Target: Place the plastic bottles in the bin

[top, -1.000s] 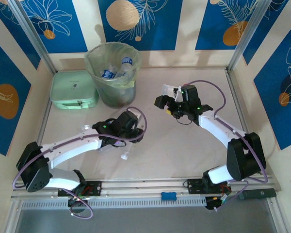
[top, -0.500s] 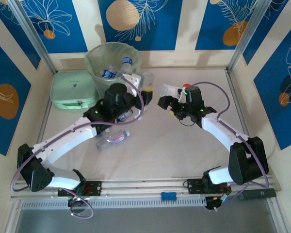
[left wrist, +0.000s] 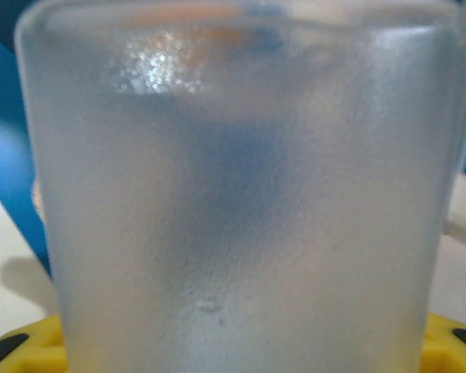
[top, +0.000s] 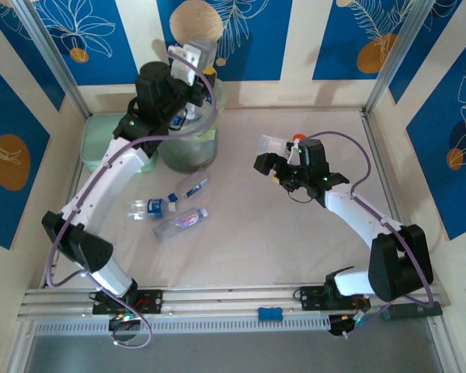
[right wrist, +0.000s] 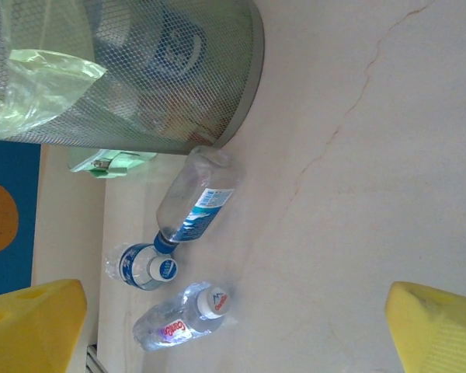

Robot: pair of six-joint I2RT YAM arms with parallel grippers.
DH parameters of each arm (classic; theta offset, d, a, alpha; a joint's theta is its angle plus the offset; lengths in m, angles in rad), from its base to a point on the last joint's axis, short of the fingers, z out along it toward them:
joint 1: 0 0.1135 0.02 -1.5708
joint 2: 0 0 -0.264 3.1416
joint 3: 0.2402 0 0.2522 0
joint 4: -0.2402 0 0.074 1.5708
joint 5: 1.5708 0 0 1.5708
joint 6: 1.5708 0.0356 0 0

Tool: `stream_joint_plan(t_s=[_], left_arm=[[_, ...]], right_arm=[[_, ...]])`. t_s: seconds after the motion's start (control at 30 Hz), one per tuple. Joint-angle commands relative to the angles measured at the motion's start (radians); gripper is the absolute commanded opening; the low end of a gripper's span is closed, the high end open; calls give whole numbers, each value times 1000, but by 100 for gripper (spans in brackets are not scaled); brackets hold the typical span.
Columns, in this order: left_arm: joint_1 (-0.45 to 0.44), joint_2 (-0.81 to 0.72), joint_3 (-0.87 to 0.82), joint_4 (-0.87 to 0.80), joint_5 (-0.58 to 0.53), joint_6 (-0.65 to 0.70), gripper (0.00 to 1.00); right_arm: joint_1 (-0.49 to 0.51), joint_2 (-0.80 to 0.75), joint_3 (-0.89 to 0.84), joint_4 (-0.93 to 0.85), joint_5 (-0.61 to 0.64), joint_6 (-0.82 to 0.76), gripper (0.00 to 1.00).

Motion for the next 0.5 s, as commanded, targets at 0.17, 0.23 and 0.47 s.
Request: stream_joint_plan(t_s=[0.17,0.23,0.47], left_arm=[[54,225,301,-217,-84,284,31],[65,265,333,-254,-88,302,31],[103,339,353,-322,-102,324,30]], right_arm=[[-8,-81,-31,-50,28,-20,99],[-9,-98,-35,-62,40,-28,99],[-16,-147,-54,-94,68,-42,99]])
